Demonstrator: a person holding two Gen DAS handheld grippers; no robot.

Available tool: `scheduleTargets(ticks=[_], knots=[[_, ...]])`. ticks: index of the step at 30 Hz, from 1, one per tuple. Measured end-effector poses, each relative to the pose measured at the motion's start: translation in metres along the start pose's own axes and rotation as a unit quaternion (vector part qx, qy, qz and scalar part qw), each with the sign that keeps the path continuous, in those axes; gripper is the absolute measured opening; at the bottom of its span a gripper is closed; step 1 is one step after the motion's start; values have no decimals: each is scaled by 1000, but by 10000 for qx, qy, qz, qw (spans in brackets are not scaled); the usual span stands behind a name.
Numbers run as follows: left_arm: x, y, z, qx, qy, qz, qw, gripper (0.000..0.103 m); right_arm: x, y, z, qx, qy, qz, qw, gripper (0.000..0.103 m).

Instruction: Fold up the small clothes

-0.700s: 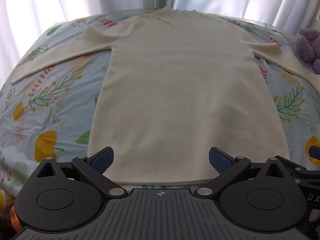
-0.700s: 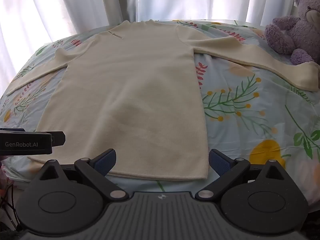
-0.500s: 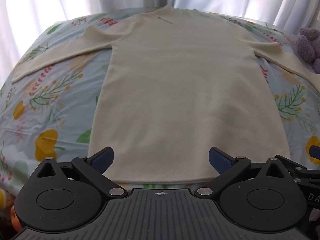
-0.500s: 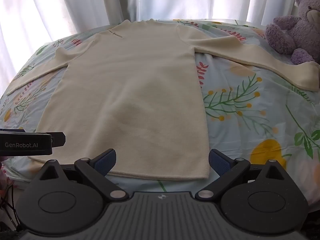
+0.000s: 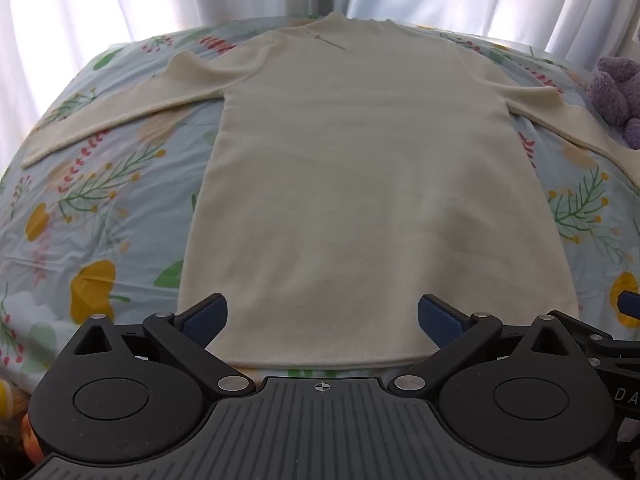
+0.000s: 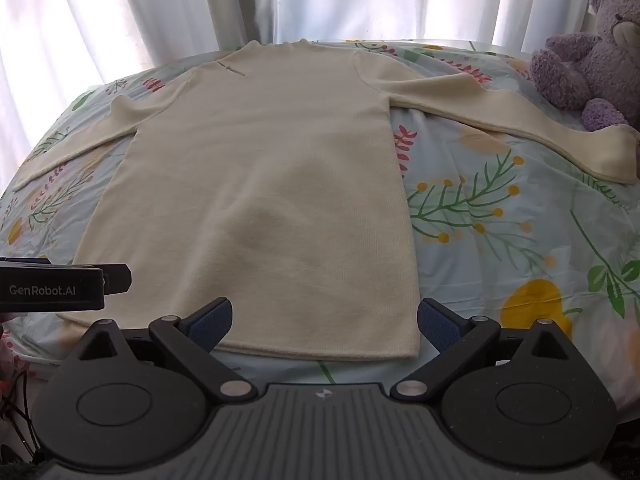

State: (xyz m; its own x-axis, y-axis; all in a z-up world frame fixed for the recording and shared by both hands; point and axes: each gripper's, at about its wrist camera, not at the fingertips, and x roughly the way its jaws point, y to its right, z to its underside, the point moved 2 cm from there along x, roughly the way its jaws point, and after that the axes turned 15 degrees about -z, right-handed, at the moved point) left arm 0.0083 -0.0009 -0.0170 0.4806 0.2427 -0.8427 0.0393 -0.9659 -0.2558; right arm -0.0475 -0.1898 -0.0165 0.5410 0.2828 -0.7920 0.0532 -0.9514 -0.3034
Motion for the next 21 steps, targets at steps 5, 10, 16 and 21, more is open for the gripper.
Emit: scheduleTargets(ticks=[5,10,16,21], knots=[[0,-1,0,-4,9,1,10000,103,-2,-1,0,8,-4,-1,10000,99],[0,-1,0,-2,7,4,10000,103,-3,0,0,2,11,6,10000,99],[0,-1,1,3,3,0,10000,103,-3,-1,0,2,21,9,10000,99],[0,-1,0,17,4,4,10000,103,-2,-1,0,-8,15,7,10000,99]])
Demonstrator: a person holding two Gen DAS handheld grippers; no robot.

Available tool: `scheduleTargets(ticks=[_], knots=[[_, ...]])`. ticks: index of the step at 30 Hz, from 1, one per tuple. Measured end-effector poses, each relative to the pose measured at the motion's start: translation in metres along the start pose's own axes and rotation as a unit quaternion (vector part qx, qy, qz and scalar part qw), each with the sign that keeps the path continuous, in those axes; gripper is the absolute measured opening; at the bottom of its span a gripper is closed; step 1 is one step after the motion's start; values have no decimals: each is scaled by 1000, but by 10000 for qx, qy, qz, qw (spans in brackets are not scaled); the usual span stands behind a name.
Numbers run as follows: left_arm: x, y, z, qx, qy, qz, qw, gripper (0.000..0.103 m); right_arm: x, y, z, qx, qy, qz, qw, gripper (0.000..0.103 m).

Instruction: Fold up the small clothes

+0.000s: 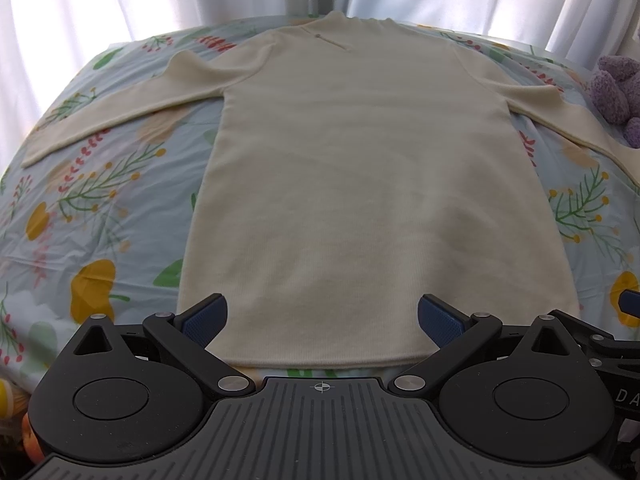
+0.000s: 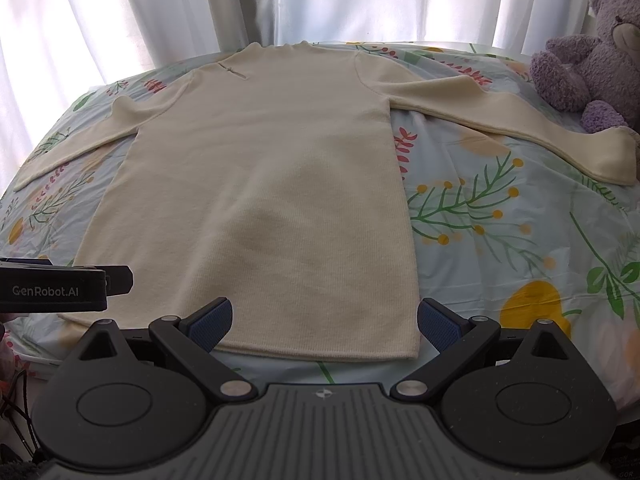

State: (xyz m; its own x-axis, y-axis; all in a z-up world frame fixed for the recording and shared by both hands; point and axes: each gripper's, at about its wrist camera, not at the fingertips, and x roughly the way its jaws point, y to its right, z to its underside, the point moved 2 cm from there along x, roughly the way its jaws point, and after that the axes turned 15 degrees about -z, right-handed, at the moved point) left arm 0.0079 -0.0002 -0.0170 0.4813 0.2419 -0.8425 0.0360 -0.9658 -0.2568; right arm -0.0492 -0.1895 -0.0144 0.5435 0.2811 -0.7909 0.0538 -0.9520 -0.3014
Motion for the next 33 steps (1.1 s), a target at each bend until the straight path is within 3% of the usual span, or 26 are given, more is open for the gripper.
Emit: scheduleTargets(ticks=[33], knots=[[5,1,1,11,-63,-24,10000,103,4,2,-1,35,-11,-82,10000,99]])
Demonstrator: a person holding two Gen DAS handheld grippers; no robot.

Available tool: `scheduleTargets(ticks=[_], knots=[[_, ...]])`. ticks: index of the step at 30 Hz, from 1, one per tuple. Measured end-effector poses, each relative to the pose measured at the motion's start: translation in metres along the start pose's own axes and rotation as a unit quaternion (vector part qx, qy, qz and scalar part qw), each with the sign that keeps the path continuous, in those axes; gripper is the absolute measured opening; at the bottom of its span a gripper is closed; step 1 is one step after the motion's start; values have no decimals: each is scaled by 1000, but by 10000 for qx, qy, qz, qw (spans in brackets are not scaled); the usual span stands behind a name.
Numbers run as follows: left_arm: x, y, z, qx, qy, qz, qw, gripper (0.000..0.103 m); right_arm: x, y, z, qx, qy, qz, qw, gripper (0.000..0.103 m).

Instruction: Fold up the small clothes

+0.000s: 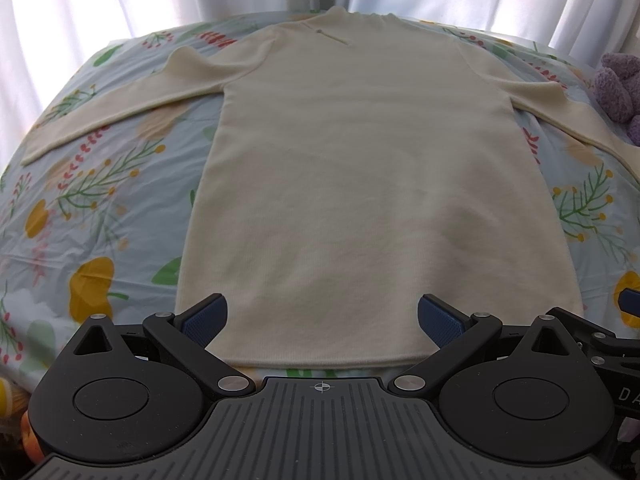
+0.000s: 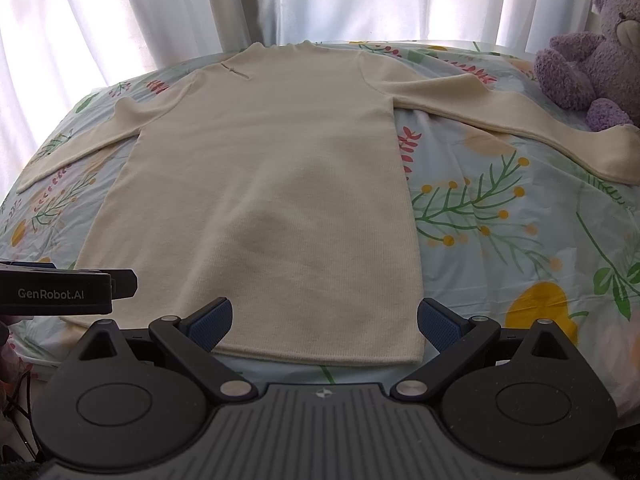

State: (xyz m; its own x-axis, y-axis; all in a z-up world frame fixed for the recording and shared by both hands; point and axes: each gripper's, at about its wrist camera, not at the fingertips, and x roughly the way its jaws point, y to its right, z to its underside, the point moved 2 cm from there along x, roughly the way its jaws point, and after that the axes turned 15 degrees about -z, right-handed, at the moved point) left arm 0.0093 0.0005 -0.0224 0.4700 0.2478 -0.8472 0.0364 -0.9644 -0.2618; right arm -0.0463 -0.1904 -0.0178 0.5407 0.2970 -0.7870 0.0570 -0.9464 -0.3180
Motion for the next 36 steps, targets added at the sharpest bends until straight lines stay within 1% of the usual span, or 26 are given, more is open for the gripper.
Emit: scheduleTargets(ticks=[36], knots=[[2,1,-2,7,-81,-26,10000,103,-1,2,-1,-42,40,-41,10000,99]])
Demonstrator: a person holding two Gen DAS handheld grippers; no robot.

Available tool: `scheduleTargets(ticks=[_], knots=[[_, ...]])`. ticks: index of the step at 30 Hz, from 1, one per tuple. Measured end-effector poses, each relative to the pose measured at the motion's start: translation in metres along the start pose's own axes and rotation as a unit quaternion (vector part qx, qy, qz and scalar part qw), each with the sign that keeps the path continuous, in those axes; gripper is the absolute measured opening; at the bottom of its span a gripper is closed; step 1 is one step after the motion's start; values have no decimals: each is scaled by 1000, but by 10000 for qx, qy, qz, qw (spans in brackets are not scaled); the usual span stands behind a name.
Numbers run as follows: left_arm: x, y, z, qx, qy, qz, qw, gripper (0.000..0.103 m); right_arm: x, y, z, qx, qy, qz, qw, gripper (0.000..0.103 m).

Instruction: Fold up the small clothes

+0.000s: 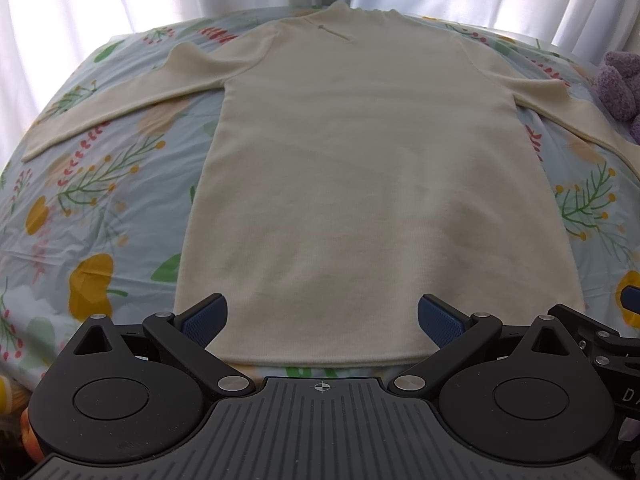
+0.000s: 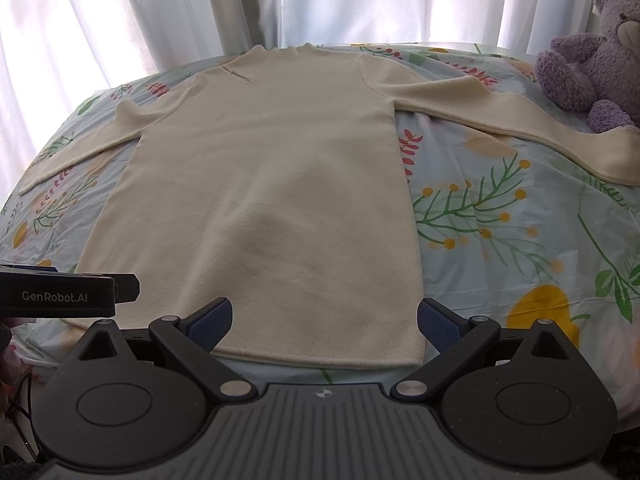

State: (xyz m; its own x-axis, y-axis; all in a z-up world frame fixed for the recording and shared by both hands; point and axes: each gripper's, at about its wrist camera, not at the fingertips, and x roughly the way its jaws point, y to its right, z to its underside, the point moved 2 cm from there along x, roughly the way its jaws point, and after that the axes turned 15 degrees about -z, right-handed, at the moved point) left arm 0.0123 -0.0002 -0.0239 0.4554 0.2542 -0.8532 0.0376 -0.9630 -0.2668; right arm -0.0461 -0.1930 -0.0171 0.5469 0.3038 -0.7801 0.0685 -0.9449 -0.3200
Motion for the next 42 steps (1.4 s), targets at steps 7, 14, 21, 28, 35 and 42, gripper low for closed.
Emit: scheduleTargets(ticks=[7,14,21,28,35,42], knots=[[1,0,-1,25,-34,-6,10000,103,1,-1,-1,-15,-6,3,10000,99],[2,0,-2,6,-80,-11,10000,103,2,-2,-1,-27,-15,-2,10000,99],[5,-1,-2,2,-138,-5,9999,103,4,-4,-3,-55,-12,-41,10000,99],[8,0,-4,55,-183,19,9998,103,6,-3,-3,-34,-16,-48,10000,99],[15,2,-12,91,-246,65,9996,103,10,2,-9,86,91,-132,9998,99],[28,-1,-30,-21,-209,299,9993,103,2,79,-45,1520,1125,-778,9789,99]])
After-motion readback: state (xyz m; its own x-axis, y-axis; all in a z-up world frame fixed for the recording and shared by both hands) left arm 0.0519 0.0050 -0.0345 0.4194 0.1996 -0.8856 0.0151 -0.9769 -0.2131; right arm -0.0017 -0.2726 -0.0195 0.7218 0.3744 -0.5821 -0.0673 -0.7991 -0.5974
